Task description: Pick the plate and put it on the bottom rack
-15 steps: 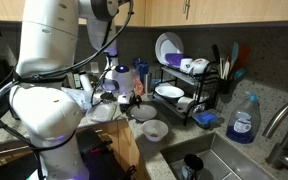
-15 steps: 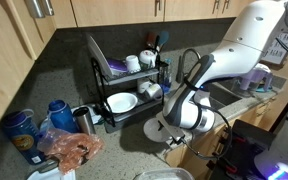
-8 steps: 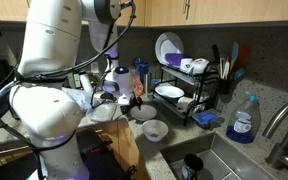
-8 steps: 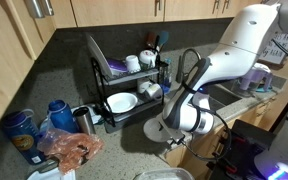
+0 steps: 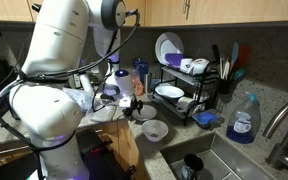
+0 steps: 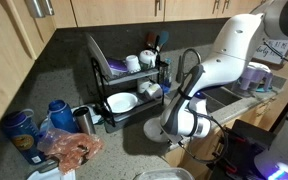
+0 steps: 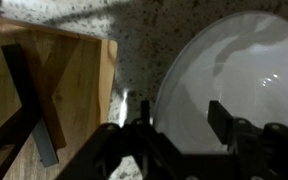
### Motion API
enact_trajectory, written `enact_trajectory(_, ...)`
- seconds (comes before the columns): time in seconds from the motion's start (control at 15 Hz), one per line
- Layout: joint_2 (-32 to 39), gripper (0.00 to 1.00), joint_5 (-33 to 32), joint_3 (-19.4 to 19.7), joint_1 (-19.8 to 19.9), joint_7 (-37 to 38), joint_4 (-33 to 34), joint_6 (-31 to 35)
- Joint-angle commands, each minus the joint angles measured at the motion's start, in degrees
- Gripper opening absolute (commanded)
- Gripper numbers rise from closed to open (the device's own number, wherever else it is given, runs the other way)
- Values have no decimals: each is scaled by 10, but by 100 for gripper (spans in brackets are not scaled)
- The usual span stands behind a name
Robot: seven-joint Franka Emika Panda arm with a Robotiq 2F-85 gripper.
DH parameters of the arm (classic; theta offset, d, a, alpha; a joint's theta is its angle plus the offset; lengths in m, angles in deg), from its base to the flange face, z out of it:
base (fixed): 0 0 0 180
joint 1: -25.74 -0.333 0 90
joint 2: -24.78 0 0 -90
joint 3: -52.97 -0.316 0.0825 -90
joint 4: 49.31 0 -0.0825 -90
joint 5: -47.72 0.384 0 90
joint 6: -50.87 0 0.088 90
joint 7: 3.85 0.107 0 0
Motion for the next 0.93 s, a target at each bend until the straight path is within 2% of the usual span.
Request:
enact_trajectory(0.0, -4, 37, -19, 40, -34, 31, 4, 0)
enact_trajectory(0.2, -15, 12, -30, 64, -59, 44, -2, 0)
enact_trajectory(0.33, -23, 1, -34, 79, -78, 53, -5, 0)
enact_trajectory(0.87, -67, 2, -43, 123, -149, 75, -14, 1)
